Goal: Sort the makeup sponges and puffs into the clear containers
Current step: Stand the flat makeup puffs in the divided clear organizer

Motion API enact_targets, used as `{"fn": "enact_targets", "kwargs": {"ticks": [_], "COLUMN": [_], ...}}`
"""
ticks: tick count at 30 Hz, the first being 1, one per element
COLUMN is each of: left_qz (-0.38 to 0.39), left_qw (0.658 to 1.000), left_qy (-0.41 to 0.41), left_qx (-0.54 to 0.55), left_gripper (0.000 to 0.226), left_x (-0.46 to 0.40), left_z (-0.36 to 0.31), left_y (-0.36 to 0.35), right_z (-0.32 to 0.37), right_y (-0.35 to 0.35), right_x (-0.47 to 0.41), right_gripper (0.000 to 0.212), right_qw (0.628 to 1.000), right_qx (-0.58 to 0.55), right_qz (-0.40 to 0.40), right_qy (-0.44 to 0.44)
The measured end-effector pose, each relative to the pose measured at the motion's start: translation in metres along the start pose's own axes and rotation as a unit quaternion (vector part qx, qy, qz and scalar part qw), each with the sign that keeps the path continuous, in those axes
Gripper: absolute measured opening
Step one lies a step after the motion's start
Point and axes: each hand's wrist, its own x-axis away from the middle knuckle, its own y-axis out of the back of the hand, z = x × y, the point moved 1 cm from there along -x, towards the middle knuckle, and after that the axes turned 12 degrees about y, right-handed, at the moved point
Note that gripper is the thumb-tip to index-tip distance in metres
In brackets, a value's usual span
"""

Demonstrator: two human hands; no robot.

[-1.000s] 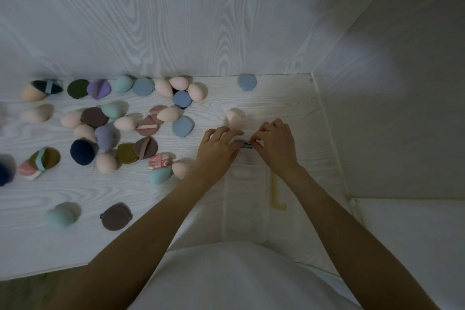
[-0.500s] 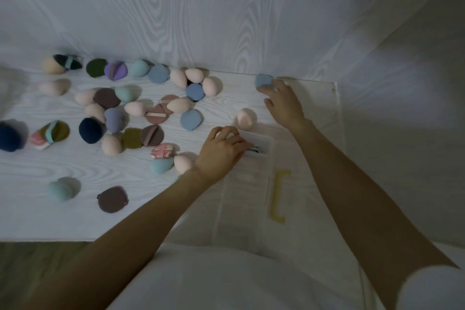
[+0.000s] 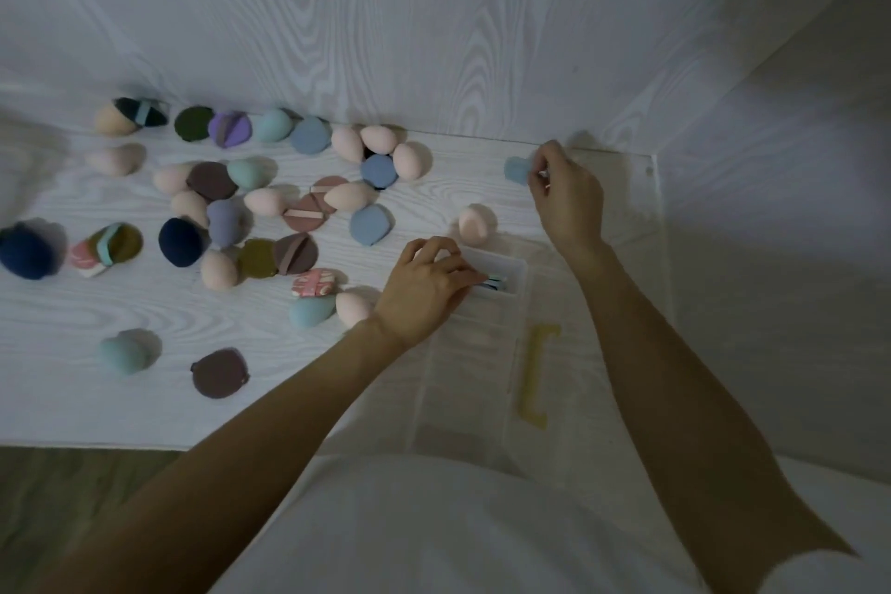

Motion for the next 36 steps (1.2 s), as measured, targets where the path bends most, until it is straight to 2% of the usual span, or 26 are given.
{"fn": "enact_targets", "kwargs": {"ticks": [3,5,8,11,15,18,22,30,36], "left_qz": [0.007,0.011,0.016,0.013,-0.002,-0.015,-0.035,-0.051,-0.063], "left_qw": [1.0,1.0,1.0,0.999,0.999,0.998,0.997,0.995,0.993], "left_qy": [0.002,0.0,-0.008,-0.016,-0.019,-0.025,-0.029,-0.051,-0.054], "left_qx": [0.006,0.012,0.018,0.025,0.04,0.048,0.061,0.067,0.079], "left_gripper": [0.025,0.024,0.024,0.024,0.024,0.024,0.024,0.024,0.026], "left_x": [0.0,-0.001,-0.001,0.0,0.003,0.004,0.005,0.003,0.005], "left_z": [-0.002,-0.002,-0.001,0.001,0.002,0.003,0.004,0.008,0.007], "left_y": [0.004,0.006,0.006,0.004,0.002,0.0,-0.004,-0.008,-0.007], "right_z": [0.03,0.047,0.063,0.066,0.066,0.068,0.067,0.069,0.063], "right_y": [0.031,0.041,0.037,0.023,0.005,0.004,0.013,0.004,0.012], "right_x": [0.04,0.068,0.096,0.102,0.099,0.094,0.086,0.071,0.077], "right_gripper": [0.017,0.017,0.009,0.011,0.012,0.009,0.003,0.018,0.016], "right_qw": [0.991,0.986,0.992,0.997,0.997,0.992,0.985,0.965,0.963], "right_qx": [-0.109,-0.134,-0.098,-0.056,0.07,0.115,0.141,0.184,0.168], "right_qz": [-0.028,-0.03,-0.007,0.004,0.025,0.017,0.055,0.148,0.141], "right_qy": [-0.077,-0.096,-0.077,-0.048,0.029,0.045,0.086,0.117,0.155]}}
